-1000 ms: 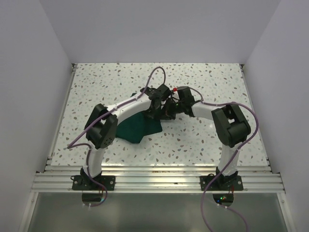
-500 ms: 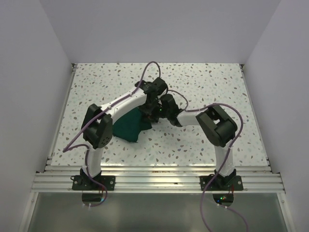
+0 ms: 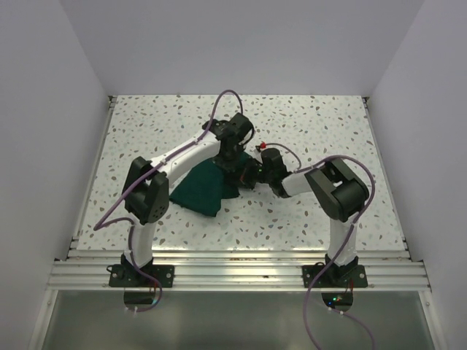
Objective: Prepare the surgical pack
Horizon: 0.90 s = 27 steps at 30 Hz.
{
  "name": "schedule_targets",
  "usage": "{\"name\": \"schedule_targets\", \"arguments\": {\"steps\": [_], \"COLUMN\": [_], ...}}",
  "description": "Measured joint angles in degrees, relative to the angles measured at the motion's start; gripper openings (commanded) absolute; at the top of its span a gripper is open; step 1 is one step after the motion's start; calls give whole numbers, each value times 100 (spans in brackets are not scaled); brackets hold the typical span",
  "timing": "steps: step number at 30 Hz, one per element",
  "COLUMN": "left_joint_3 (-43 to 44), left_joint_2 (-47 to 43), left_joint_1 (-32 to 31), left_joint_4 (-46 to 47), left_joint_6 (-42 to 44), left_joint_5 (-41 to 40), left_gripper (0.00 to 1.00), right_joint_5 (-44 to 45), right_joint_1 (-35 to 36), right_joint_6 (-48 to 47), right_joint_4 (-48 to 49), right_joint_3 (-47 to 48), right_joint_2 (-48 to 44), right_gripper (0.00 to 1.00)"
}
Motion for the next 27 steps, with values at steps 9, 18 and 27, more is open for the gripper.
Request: {"name": "schedule_targets", "arguments": {"steps": [9,18,27], "left_joint_3": [-2,179,267], "left_joint_2": [-44,-42,-7], "left_joint_1": [74,92,234], "left_joint_4": [96,76,-83], "left_joint_6": [0,-68,-133], "left_joint_5": [433,595,581], "left_gripper": [0,0,0], "right_joint_5": [24,129,645], "right_joint_1": [-179,-116,319], "right_joint_6": [-671,-328,175], "right_joint_4": [-887,-44,1244], "right_joint_3": [-192,-409,-92], "right_joint_2": [-1224,-852,96], "right_gripper": [0,0,0]}}
